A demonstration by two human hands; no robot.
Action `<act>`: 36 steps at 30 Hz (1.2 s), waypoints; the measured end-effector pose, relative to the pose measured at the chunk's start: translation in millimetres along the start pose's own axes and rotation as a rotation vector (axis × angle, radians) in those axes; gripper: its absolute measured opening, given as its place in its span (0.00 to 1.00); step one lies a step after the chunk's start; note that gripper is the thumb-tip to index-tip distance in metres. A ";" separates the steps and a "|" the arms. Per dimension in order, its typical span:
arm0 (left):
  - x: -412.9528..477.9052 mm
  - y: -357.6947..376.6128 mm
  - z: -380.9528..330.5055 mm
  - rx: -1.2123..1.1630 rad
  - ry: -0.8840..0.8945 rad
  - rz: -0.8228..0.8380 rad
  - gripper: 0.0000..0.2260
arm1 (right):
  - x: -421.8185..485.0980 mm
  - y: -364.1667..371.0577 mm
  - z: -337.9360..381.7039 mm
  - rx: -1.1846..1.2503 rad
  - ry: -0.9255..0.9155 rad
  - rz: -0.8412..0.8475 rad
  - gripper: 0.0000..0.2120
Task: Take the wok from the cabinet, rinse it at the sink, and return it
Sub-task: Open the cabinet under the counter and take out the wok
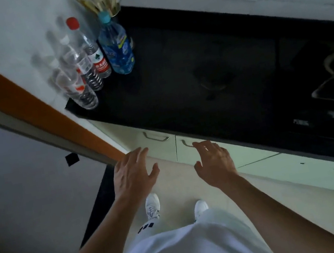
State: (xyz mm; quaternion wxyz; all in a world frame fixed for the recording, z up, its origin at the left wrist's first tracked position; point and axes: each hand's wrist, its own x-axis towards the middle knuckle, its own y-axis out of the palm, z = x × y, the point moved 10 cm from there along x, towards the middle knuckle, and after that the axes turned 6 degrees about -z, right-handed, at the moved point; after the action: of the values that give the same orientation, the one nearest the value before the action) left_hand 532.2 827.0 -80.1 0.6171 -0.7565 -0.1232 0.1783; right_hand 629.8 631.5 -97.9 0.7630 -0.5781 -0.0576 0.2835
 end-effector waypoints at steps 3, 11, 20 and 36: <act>23.7 4.4 14.1 -0.014 0.071 0.049 0.25 | 2.9 -1.2 -5.4 0.011 0.106 -0.030 0.28; 64.7 43.8 38.3 0.005 0.342 0.266 0.34 | 4.0 17.8 -13.7 -0.030 0.267 -0.082 0.28; 89.6 102.5 8.2 0.101 0.594 0.282 0.30 | 38.2 78.0 -10.7 -0.041 0.246 -0.139 0.30; 104.8 142.6 -18.8 0.076 0.544 0.176 0.34 | 59.0 113.5 -21.2 0.076 0.291 -0.180 0.25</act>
State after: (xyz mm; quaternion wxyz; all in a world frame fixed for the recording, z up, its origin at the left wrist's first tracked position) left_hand 630.3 823.2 -228.5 0.6374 -0.7608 0.1195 0.0262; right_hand 646.1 662.4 -222.8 0.8067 -0.5765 0.0127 0.1296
